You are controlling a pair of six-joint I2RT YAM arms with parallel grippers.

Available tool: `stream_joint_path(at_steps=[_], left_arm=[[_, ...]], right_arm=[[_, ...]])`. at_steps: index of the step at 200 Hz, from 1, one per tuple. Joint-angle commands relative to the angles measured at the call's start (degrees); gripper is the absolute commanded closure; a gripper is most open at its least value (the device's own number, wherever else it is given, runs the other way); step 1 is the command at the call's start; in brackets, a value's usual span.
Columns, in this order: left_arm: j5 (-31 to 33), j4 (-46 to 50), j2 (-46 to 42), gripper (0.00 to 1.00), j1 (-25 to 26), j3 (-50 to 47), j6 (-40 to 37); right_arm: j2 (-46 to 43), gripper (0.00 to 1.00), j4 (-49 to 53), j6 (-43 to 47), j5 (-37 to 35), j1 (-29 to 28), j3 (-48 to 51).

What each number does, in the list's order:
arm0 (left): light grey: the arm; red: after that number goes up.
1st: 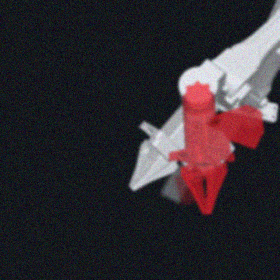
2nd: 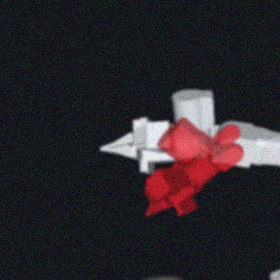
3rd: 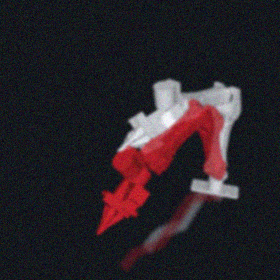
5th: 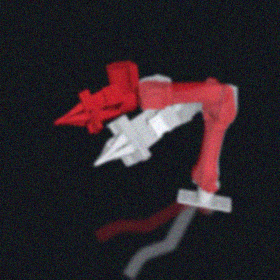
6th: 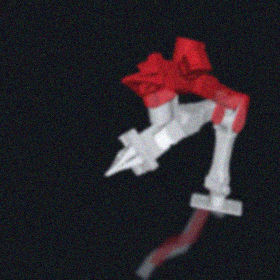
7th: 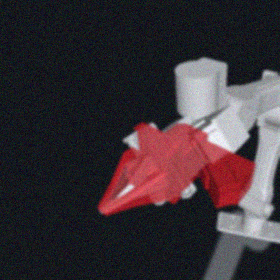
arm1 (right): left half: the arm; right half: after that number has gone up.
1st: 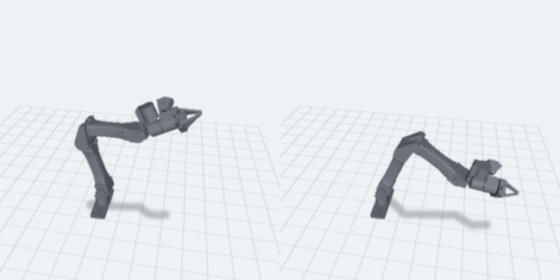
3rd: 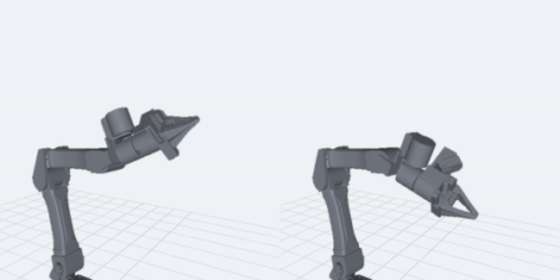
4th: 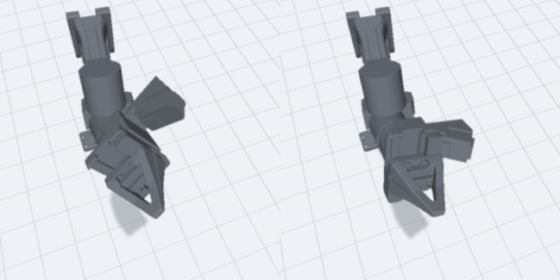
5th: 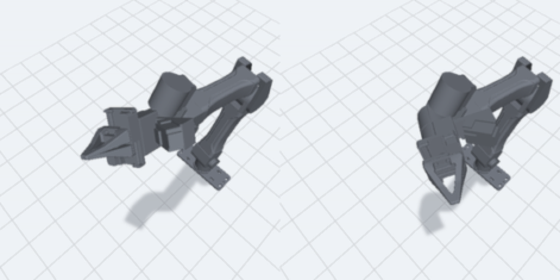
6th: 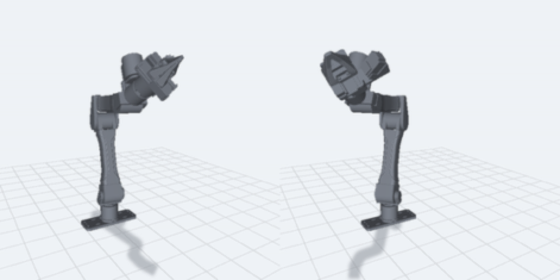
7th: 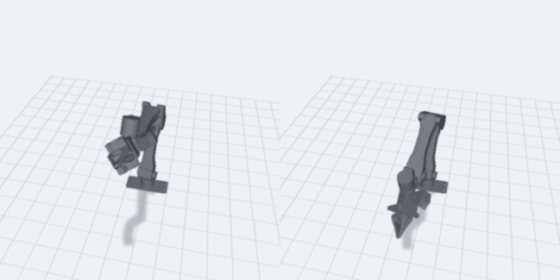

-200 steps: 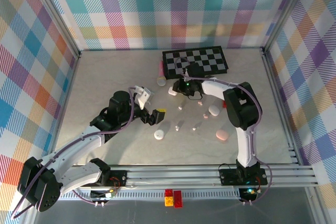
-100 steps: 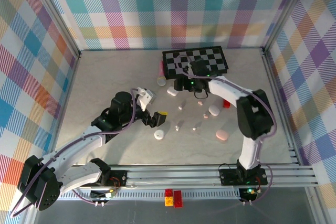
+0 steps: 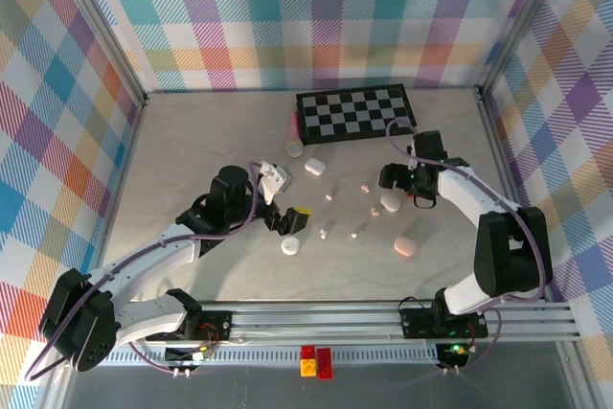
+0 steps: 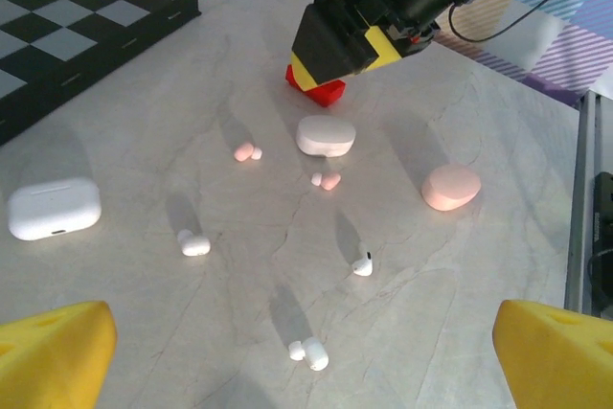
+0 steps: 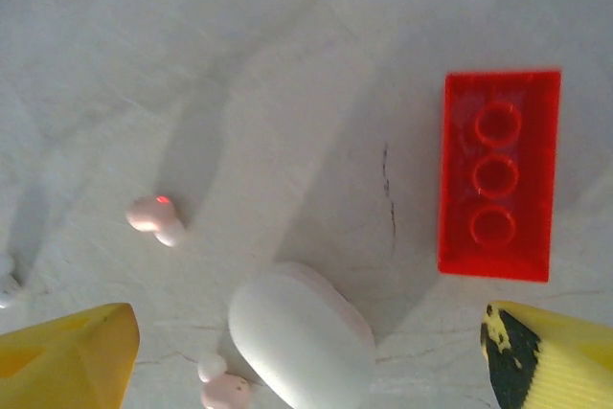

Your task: Insert the wireless bluetooth earbuds into the charging case

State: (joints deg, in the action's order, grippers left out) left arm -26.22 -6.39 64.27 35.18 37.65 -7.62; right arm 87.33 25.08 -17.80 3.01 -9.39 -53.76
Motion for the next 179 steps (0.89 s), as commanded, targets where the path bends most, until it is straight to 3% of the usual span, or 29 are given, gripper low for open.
stream_joint_path(at_steps=[1,77,98,179], left_arm=[[-2.52,-2.65,0.78,0.0,0.67,0.98,-1.0],[-2.57,-2.59,-0.61,0.0,0.63,-0.03,-0.51],[-2.75,-2.62,-0.65,0.0,0.68,-0.05,-0.47],[-3.4,-3.06,-0.07,0.0,0.68,0.23,-0.12]], right_arm=[[2.54,0.1,-3.47,1.75,7.62,-0.46,1.08],[5.38,0.17,-5.47,1.85,9.85,-2.11,2.49],[4.71,0.25,-4.83,1.47,8.67,-2.82,3.04],[5.96,0.4,0.17,1.52,0.65,-6.66,1.62]])
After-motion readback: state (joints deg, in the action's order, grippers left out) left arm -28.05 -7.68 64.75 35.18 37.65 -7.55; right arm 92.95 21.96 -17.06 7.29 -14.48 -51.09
